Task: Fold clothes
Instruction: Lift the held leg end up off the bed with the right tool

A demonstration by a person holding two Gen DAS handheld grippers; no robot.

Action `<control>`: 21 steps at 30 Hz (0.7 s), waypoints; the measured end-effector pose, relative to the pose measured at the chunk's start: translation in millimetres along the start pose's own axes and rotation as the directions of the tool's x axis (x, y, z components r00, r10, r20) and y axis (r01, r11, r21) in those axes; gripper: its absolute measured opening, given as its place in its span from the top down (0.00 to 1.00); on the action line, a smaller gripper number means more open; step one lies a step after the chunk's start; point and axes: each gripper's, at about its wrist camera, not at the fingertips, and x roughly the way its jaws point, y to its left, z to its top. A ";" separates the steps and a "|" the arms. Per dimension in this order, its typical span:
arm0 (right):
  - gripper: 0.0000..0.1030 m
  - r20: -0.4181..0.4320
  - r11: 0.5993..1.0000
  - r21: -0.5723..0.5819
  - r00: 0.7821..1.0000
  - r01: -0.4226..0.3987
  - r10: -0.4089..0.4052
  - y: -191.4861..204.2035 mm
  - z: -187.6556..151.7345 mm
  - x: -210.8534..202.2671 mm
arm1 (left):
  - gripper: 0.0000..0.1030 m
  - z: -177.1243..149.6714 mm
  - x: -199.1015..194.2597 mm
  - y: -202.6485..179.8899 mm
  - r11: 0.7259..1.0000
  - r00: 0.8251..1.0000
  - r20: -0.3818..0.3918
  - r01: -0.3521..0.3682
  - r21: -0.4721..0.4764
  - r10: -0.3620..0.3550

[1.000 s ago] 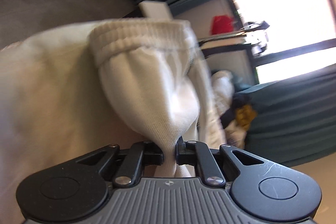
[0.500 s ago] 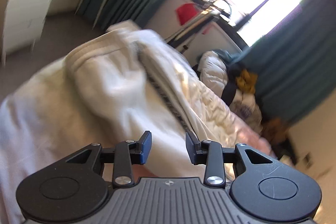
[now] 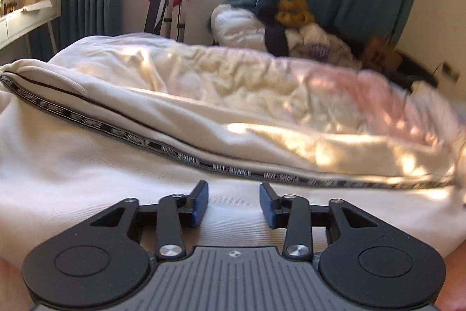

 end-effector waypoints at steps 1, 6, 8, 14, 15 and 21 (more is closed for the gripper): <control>0.75 0.001 1.000 0.007 1.000 -0.004 0.004 -1.7 1.0 2.1 | 0.59 -2.3 4.8 -0.7 1.000 1.000 -0.006 -0.006 0.016 0.006; 0.75 0.011 0.999 -0.037 1.000 -0.009 0.009 -5.4 1.8 9.9 | 0.58 -8.1 18.1 -3.3 0.997 0.999 -0.024 -0.024 0.067 0.026; 0.75 0.026 0.998 -0.053 1.000 -0.014 0.015 -3.9 0.6 11.9 | 0.58 -8.6 18.6 -4.0 0.997 0.999 -0.025 -0.026 0.071 0.028; 0.76 0.077 0.988 -0.152 0.997 0.004 0.008 10.9 -3.1 9.8 | 0.57 -10.7 17.1 -5.2 0.994 0.999 -0.022 -0.033 0.104 0.035; 0.79 0.089 0.983 -0.182 0.996 0.011 0.005 16.1 -3.9 8.2 | 0.57 -11.0 17.1 -5.2 0.993 0.999 -0.021 -0.034 0.110 0.036; 0.83 0.148 0.918 -0.396 0.988 0.028 0.034 61.3 -9.1 -3.9 | 0.57 -6.8 9.6 -1.0 0.996 1.000 -0.006 -0.015 0.087 0.016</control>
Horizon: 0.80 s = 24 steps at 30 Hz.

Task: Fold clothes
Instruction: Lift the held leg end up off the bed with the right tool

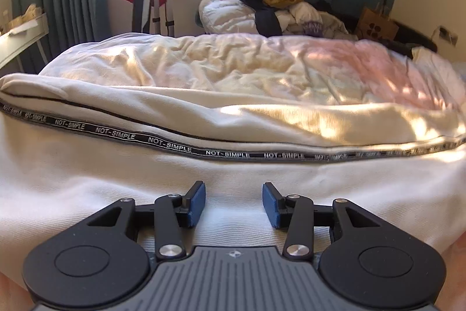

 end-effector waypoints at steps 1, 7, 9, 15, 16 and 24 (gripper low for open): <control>0.83 0.012 1.000 -0.028 1.000 -0.002 0.003 10.9 1.9 -2.6 | 0.57 1.0 -2.2 0.0 1.000 1.000 0.003 0.006 0.001 -0.006; 0.84 0.088 0.967 -0.249 0.993 -0.057 0.081 98.2 0.9 -28.6 | 0.57 4.2 -16.5 2.6 0.999 0.999 0.023 0.048 -0.005 -0.047; 0.84 0.099 0.942 -0.323 0.986 -0.094 0.132 128.4 -4.6 -40.9 | 0.57 3.9 -21.4 1.4 0.998 0.998 0.031 0.059 0.010 -0.059; 0.84 0.063 0.752 -0.632 0.955 -0.187 0.290 219.6 -51.5 -89.3 | 0.57 8.5 -41.1 13.3 0.995 0.993 0.074 0.092 -0.034 -0.089; 0.84 0.042 0.711 -0.673 0.950 -0.201 0.309 231.8 -64.7 -96.1 | 0.57 10.0 -45.4 16.6 0.995 0.992 0.086 0.094 -0.044 -0.090; 0.84 -0.254 0.346 -0.869 0.919 -0.354 0.301 271.3 -217.8 -118.0 | 0.56 22.5 -74.7 72.8 0.960 0.980 0.172 0.143 -0.241 -0.103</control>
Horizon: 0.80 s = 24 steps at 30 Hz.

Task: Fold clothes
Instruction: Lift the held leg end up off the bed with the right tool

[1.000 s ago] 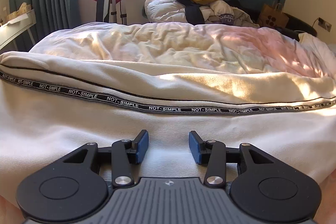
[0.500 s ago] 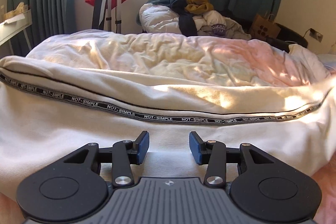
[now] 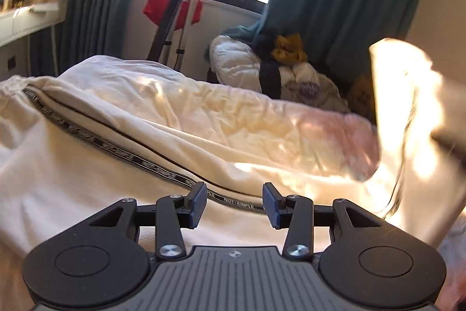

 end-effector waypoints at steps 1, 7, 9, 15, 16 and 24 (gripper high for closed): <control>0.84 -0.045 0.998 -0.051 0.999 -0.028 0.025 18.2 -14.3 5.6 | 0.56 3.2 -4.0 6.4 1.000 1.000 0.009 0.004 -0.026 -0.004; 0.83 -0.327 0.942 -0.286 0.942 -0.174 0.074 95.7 -94.7 29.2 | 0.54 8.1 -9.2 13.1 0.999 1.000 0.024 -0.008 -0.048 0.009; 0.83 -0.322 0.948 -0.271 0.944 -0.168 0.075 96.9 -98.2 27.8 | 0.54 5.7 -4.8 10.7 0.999 1.000 0.011 -0.013 -0.040 0.013; 0.84 -0.161 0.981 -0.136 0.980 -0.140 0.117 95.2 -71.5 12.0 | 0.54 -2.4 6.3 13.6 0.997 1.000 -0.017 -0.005 -0.076 0.004; 0.84 -0.126 0.986 -0.120 0.986 -0.120 0.105 93.5 -64.5 10.8 | 0.54 -2.6 5.9 14.6 0.996 1.000 -0.008 -0.003 -0.084 0.002; 0.84 -0.124 0.987 -0.124 0.988 -0.103 0.087 93.3 -69.0 31.4 | 0.53 -0.1 3.7 20.2 0.991 0.998 0.053 0.023 -0.135 -0.016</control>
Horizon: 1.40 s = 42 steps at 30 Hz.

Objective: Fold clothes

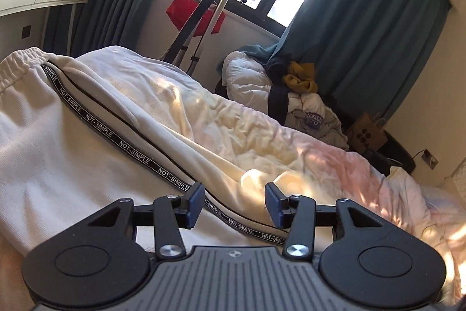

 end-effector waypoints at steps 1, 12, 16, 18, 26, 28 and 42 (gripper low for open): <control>0.83 -0.051 0.999 -0.007 0.998 -0.040 0.039 3.7 -7.8 7.9 | 0.53 -0.6 2.2 0.5 1.000 1.000 -0.005 0.003 -0.003 -0.003; 0.41 -0.208 0.961 0.243 0.960 -0.132 0.185 -13.3 -5.0 -5.2 | 0.51 -10.0 16.2 0.0 0.995 0.994 -0.048 0.098 -0.018 -0.099; 0.36 -0.168 0.913 0.367 0.952 -0.180 0.255 -25.2 -1.9 -42.4 | 0.51 -10.8 16.9 -0.6 0.991 0.990 -0.049 0.128 -0.030 -0.129; 0.36 -0.113 0.869 0.448 0.951 -0.210 0.288 -34.3 -0.2 -62.9 | 0.51 -10.4 18.1 -0.5 0.991 0.990 -0.048 0.131 -0.033 -0.133; 0.34 -0.023 0.842 0.510 0.975 -0.179 0.221 -48.9 -2.0 -53.2 | 0.50 -10.9 33.6 -2.5 0.990 0.989 -0.061 0.138 -0.009 -0.138; 0.37 -0.114 0.802 0.571 0.950 -0.178 0.292 -46.7 -15.7 -27.9 | 0.50 -11.8 37.6 -7.5 0.990 0.987 -0.068 0.144 0.016 -0.142; 0.82 -0.162 0.833 0.535 0.950 -0.141 0.265 -36.0 -21.0 -24.1 | 0.52 9.0 115.8 -64.2 0.965 0.952 -0.287 0.168 0.203 -0.105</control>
